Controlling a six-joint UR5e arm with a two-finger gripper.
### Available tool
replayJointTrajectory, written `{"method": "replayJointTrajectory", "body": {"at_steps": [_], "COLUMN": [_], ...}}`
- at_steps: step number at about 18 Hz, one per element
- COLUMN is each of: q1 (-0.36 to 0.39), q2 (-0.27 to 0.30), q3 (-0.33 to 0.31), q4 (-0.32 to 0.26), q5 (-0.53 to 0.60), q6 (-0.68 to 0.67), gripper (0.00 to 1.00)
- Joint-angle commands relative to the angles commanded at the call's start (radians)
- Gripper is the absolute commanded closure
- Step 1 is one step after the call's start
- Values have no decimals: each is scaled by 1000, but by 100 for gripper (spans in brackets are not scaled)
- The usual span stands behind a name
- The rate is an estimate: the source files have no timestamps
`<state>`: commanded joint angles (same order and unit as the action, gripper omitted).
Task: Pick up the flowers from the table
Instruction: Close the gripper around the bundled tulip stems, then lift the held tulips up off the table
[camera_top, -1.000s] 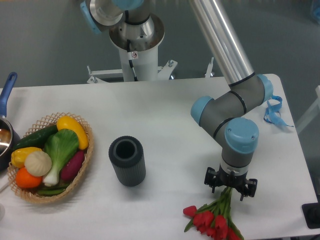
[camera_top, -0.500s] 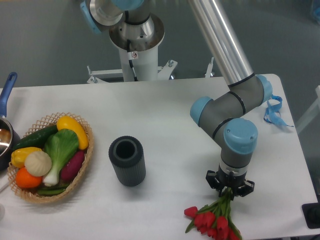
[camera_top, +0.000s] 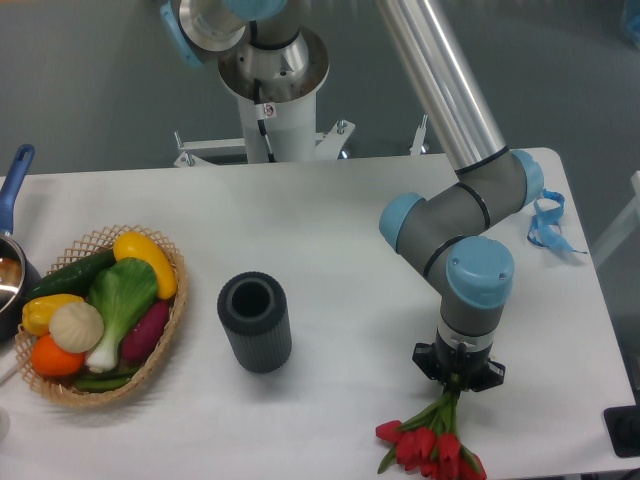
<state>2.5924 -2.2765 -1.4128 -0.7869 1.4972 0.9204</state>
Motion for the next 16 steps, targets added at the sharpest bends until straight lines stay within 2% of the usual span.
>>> {"method": "replayJointTrajectory", "body": {"at_steps": [3, 13, 16], "q1": [0, 21, 41], "q2": [31, 192, 241], "q3": [3, 75, 74], "q4": [0, 0, 0], "q5": [-2, -9, -73], "q6": [8, -8, -17], "gripper": [79, 78, 77]}}
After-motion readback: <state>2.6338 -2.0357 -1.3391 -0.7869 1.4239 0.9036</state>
